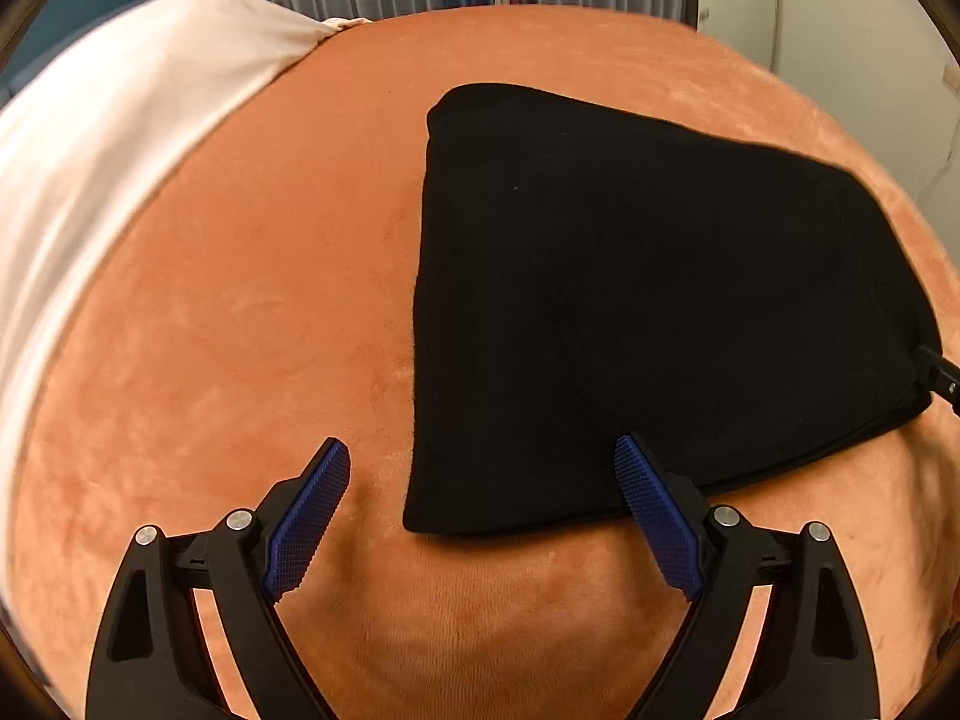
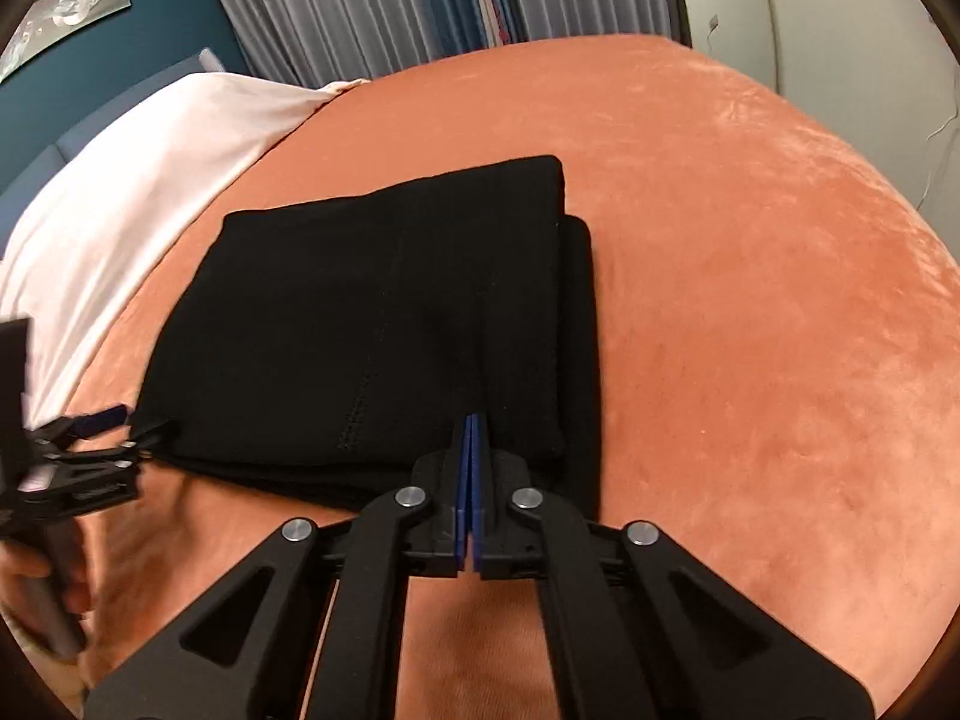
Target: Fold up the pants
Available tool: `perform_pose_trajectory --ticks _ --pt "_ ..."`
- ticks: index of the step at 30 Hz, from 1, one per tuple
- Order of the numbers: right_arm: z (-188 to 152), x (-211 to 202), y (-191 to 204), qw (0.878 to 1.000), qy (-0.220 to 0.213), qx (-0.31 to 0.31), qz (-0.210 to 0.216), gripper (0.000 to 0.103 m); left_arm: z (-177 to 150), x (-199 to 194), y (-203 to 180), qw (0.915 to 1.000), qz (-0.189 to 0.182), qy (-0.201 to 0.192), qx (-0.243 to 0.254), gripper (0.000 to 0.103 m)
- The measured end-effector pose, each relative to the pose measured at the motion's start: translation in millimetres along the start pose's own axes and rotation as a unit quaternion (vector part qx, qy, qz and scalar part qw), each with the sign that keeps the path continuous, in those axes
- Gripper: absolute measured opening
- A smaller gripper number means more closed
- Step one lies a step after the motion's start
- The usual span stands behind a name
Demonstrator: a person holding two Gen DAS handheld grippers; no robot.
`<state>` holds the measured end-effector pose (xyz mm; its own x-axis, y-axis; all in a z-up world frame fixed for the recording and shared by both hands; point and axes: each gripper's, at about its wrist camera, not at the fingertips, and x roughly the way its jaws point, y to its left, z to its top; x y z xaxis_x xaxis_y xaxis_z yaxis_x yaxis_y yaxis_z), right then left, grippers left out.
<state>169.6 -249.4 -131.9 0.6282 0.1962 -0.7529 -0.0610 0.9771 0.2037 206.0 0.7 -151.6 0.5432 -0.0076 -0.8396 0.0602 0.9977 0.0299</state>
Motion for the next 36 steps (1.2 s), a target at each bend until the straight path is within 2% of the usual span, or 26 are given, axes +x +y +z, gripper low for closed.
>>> perform_pose_trajectory --ticks 2,4,5,6,10,11,12,13,14,15,17,18,20,24,26,29,33,34,35,36 --pt "19.3 -14.8 7.2 1.0 -0.016 -0.002 -0.004 0.001 3.6 -6.0 3.6 0.9999 -0.012 -0.007 -0.006 0.089" --pt "48.2 -23.9 10.6 0.998 -0.053 -0.007 -0.022 0.022 8.5 -15.5 2.4 0.9997 0.004 -0.023 0.005 0.088" --pt "60.9 -19.6 9.6 0.998 -0.058 -0.005 -0.026 0.054 10.3 -19.3 1.6 0.9995 0.008 -0.028 0.008 0.088" --pt "70.5 -11.5 7.1 0.998 -0.051 -0.001 -0.025 0.078 11.0 -20.3 1.2 0.9995 0.006 -0.028 0.009 0.088" --pt "95.0 36.1 -7.0 0.999 -0.007 0.009 -0.046 0.071 8.6 -22.6 0.8 0.9996 -0.006 -0.027 0.009 0.088" --pt "95.0 46.4 -9.5 0.999 0.008 0.008 -0.045 0.063 7.7 -21.3 -0.1 0.9996 -0.007 -0.027 0.01 0.088" --pt "94.0 57.9 -11.3 0.999 0.024 0.009 -0.039 0.04 7.8 -20.2 0.1 0.9996 -0.006 -0.025 0.01 0.088" --pt "91.4 64.8 -13.8 0.999 0.032 0.017 -0.021 0.023 9.6 -16.5 1.5 0.9997 -0.006 -0.021 0.008 0.088" --pt "90.3 62.5 -15.4 0.999 0.026 0.021 -0.017 0.022 9.2 -14.1 2.3 0.9998 -0.007 -0.018 0.005 0.088" --pt "89.6 50.6 -14.0 1.0 0.005 0.015 -0.012 0.002 10.1 -11.0 2.8 0.9999 -0.01 -0.013 0.002 0.088" --pt "89.3 27.1 -20.4 0.999 -0.038 0.02 -0.002 0.003 12.4 -7.8 3.5 0.9998 -0.017 -0.012 -0.001 0.088" --pt "88.4 29.7 -28.4 0.999 -0.043 0.026 -0.005 0.003 12.7 -5.3 2.3 0.9998 -0.019 -0.012 -0.001 0.091" --pt "80.3 63.2 -39.1 0.999 0.022 0.027 -0.013 0.008 12.3 0.4 0.1 0.9998 -0.018 -0.01 -0.002 0.094" --pt "71.9 33.1 -30.0 0.999 -0.025 0.02 -0.024 0.012 11.4 2.7 2.8 0.9995 -0.023 -0.008 -0.018 0.094" --pt "61.2 12.5 -34.1 0.999 -0.036 0.037 0.004 0.013 10.5 1.9 5.3 0.9994 -0.028 -0.007 -0.02 0.094" --pt "37.5 -3.3 -46.1 0.996 -0.027 0.077 0.037 0.045 9.6 -1.6 5.1 0.9995 -0.027 -0.007 -0.018 0.093" --pt "11.3 -2.6 -34.6 0.994 -0.009 0.079 0.07 0.045 6.5 -5.6 -3.3 0.9994 -0.031 -0.01 -0.007 0.093" --pt "6.9 0.9 -28.1 0.995 -0.008 0.069 0.076 0.042 5.9 -4.3 -4.7 0.9996 -0.027 -0.009 -0.005 0.093" --pt "4.3 3.5 -25.6 0.995 -0.006 0.062 0.079 0.02 5.0 -2.0 -7.4 0.9997 -0.023 -0.008 -0.003 0.093" --pt "3.0 4.7 -24.4 0.996 -0.009 0.055 0.071 0.019 5.1 0.3 -9.3 0.9998 -0.02 -0.005 -0.003 0.093"
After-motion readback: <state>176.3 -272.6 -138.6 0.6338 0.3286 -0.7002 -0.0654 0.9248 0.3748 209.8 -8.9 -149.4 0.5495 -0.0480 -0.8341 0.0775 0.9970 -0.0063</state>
